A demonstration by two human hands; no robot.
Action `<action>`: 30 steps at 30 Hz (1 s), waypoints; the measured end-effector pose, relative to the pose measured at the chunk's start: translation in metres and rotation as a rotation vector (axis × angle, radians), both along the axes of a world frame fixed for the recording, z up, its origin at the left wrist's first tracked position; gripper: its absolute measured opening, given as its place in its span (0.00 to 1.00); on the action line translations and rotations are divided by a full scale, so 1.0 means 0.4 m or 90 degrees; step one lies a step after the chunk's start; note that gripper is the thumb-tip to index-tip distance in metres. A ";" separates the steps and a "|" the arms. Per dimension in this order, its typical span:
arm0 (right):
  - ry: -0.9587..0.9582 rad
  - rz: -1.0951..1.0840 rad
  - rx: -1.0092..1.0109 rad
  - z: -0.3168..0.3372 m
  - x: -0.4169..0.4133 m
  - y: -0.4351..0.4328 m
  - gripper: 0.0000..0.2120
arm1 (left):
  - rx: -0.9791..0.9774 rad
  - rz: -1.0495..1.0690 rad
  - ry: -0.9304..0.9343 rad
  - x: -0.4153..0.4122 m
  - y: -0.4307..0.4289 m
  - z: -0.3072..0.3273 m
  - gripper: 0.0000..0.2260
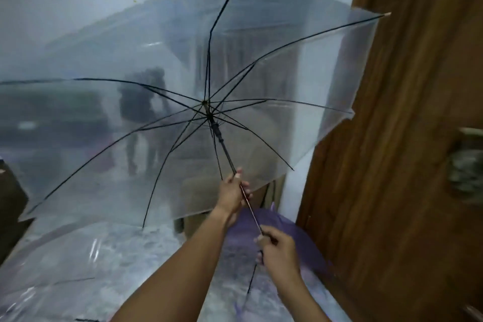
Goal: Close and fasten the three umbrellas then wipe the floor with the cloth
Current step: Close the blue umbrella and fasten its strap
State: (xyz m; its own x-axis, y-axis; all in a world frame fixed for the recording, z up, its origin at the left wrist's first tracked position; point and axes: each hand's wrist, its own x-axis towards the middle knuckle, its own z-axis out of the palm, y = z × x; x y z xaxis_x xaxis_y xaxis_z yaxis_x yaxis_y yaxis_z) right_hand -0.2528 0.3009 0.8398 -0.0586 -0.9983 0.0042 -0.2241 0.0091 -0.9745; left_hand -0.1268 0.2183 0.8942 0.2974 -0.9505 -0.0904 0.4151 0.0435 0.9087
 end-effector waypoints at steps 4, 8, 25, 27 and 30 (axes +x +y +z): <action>-0.164 -0.056 0.121 0.065 -0.117 0.203 0.07 | -0.064 -0.084 -0.071 -0.151 0.129 0.056 0.10; -0.177 -0.110 0.068 0.204 -0.252 0.324 0.08 | -0.082 -0.190 -0.128 -0.279 0.265 0.146 0.09; -0.417 -0.424 -0.267 0.638 -0.678 0.514 0.13 | -0.517 -0.473 -0.743 -0.512 0.568 0.446 0.11; -0.484 -0.447 -0.316 0.643 -0.686 0.535 0.12 | -0.568 -0.461 -0.757 -0.530 0.575 0.463 0.12; -0.459 -0.479 -0.361 0.658 -0.710 0.568 0.13 | -0.600 -0.449 -0.776 -0.521 0.559 0.467 0.14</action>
State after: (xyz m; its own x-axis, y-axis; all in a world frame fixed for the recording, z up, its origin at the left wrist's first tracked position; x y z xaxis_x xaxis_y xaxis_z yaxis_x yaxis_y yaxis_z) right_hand -0.5370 0.5281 1.1029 -0.8000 -0.5783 0.1600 0.2555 -0.5696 -0.7812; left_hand -0.3351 0.4420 1.0810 -0.7122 -0.5048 0.4878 -0.2819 0.8421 0.4599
